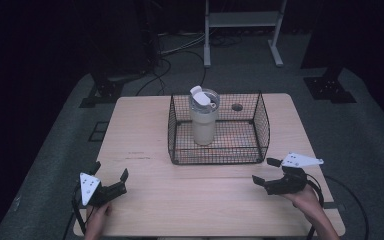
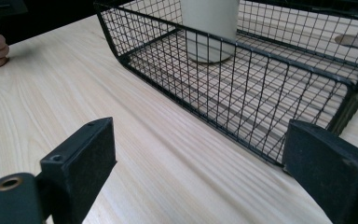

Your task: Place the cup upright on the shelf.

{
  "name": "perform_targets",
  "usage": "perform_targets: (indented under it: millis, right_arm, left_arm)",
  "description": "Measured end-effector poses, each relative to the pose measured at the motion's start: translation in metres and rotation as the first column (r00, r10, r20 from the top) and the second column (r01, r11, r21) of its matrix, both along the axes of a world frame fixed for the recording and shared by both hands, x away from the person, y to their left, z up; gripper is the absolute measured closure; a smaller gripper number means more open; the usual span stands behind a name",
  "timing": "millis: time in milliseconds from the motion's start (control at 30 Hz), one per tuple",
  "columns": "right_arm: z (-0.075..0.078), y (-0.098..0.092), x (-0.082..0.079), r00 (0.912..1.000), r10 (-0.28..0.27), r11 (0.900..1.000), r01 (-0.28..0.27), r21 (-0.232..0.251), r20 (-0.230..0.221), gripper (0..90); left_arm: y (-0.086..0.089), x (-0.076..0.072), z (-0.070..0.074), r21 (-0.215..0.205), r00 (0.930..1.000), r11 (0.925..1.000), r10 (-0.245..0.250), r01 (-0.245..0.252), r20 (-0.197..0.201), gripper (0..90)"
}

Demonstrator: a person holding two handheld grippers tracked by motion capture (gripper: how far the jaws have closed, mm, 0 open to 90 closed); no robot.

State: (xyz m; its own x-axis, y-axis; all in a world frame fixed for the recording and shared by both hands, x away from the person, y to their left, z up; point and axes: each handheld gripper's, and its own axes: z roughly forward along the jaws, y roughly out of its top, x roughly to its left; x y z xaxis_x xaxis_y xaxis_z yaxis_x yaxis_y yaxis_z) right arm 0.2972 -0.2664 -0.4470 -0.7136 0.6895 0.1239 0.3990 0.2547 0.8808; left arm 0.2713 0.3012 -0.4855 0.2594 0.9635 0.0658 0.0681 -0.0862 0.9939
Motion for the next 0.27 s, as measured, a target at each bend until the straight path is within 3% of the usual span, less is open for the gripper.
perform_targets:
  millis: [233, 267]
  right_arm:
    - [-0.013, 0.0, -0.009, 0.9999, -0.013, 1.0, 0.013, 0.009, 0.004, 8.8]
    - [-0.019, 0.001, -0.017, 0.9992, -0.031, 0.999, 0.03, 0.014, 0.025, 8.8]
  left_arm:
    - [-0.001, 0.0, 0.0, 0.004, 1.0, 1.0, 0.004, -0.004, 0.001, 0.0]
    - [-0.001, 0.0, 0.0, 0.007, 1.0, 1.0, 0.003, -0.003, 0.0, 0.0]
